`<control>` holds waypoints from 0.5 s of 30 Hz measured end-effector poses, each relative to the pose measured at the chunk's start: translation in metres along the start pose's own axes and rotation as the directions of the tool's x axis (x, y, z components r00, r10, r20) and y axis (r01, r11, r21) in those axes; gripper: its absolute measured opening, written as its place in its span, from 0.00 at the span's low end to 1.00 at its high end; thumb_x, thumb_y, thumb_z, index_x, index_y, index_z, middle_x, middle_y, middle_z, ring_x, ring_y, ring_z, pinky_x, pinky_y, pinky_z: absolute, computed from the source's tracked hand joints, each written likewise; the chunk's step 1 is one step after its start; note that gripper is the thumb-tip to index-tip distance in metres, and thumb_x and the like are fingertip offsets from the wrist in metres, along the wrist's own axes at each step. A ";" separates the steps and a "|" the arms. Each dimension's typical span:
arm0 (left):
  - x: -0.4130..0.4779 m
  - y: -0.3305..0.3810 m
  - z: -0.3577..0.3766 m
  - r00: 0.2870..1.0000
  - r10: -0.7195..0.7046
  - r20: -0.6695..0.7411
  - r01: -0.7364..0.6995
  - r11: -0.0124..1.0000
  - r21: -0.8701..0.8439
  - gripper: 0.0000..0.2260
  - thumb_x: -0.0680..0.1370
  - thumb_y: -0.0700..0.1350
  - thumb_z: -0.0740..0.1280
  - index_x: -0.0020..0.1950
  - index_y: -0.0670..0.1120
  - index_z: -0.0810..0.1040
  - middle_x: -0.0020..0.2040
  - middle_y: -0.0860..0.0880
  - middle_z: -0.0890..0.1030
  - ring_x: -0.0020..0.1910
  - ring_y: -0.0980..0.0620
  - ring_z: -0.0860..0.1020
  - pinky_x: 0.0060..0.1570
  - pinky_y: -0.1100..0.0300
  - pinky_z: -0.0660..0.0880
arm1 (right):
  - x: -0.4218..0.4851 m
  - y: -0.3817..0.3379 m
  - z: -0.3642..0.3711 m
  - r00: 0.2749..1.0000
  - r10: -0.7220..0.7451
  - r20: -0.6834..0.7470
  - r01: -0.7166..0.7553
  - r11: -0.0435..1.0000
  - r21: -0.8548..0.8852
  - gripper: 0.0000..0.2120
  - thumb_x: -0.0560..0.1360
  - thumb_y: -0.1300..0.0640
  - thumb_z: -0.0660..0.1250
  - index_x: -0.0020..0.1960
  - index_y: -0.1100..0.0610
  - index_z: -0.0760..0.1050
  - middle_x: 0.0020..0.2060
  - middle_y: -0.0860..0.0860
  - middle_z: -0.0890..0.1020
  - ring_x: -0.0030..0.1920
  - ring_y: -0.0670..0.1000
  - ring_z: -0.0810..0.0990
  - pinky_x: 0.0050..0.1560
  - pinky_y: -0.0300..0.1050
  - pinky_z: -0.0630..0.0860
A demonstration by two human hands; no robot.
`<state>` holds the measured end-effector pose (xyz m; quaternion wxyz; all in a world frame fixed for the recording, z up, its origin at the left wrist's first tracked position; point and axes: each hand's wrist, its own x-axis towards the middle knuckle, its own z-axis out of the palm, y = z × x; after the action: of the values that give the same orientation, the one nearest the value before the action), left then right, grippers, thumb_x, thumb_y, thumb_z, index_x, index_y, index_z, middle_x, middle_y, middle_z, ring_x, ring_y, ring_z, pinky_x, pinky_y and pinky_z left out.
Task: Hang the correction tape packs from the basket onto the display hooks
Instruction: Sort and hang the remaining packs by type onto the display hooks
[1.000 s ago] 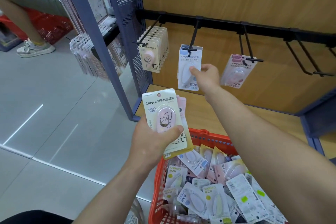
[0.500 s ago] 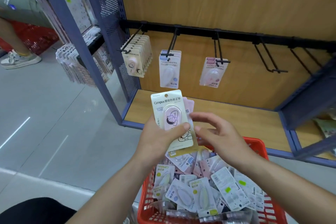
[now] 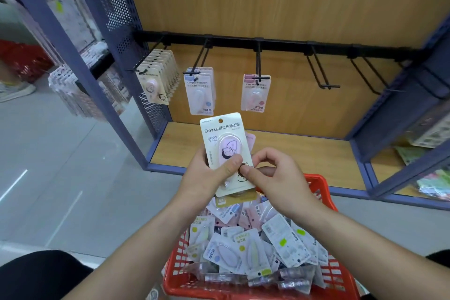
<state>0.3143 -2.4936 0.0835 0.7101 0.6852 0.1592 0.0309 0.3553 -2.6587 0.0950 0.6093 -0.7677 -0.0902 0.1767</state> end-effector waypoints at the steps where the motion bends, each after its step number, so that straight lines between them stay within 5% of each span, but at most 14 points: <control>1: 0.000 -0.001 -0.001 1.000 -0.006 0.009 0.006 1.000 -0.011 0.25 0.66 0.57 0.76 0.61 0.52 0.78 0.52 0.54 0.87 0.52 0.51 0.86 0.51 0.55 0.82 | 0.000 0.000 0.000 1.000 0.001 0.004 -0.001 1.000 0.018 0.10 0.76 0.58 0.75 0.44 0.55 0.74 0.35 0.54 0.87 0.36 0.49 0.86 0.35 0.40 0.75; 5: 0.000 0.002 -0.008 0.998 -0.021 0.059 0.023 0.999 -0.032 0.32 0.65 0.62 0.76 0.66 0.51 0.77 0.58 0.51 0.86 0.55 0.49 0.85 0.53 0.52 0.82 | 0.004 0.002 0.003 0.999 -0.027 -0.036 0.028 0.999 0.034 0.09 0.78 0.58 0.74 0.45 0.58 0.74 0.40 0.54 0.87 0.40 0.55 0.88 0.43 0.55 0.81; 8: 0.002 0.004 -0.016 0.997 -0.027 0.075 0.029 0.999 -0.032 0.36 0.66 0.58 0.78 0.71 0.50 0.73 0.61 0.51 0.85 0.58 0.47 0.85 0.59 0.43 0.80 | 0.012 0.002 0.003 0.993 -0.023 -0.114 0.033 0.996 0.080 0.10 0.78 0.57 0.73 0.44 0.57 0.73 0.42 0.51 0.86 0.38 0.49 0.85 0.39 0.47 0.79; 15: 0.005 0.005 -0.033 1.000 -0.009 0.030 0.010 0.999 -0.051 0.33 0.69 0.50 0.78 0.73 0.52 0.72 0.59 0.52 0.86 0.56 0.47 0.85 0.52 0.46 0.83 | 0.021 0.004 0.010 0.992 0.047 -0.113 -0.010 0.953 0.302 0.06 0.81 0.62 0.68 0.48 0.61 0.71 0.42 0.55 0.85 0.40 0.51 0.86 0.37 0.44 0.82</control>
<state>0.3110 -2.4606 0.0873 0.7297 0.6665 0.1510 0.0214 0.3709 -2.6432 0.0855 0.7205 -0.6766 -0.0147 0.1511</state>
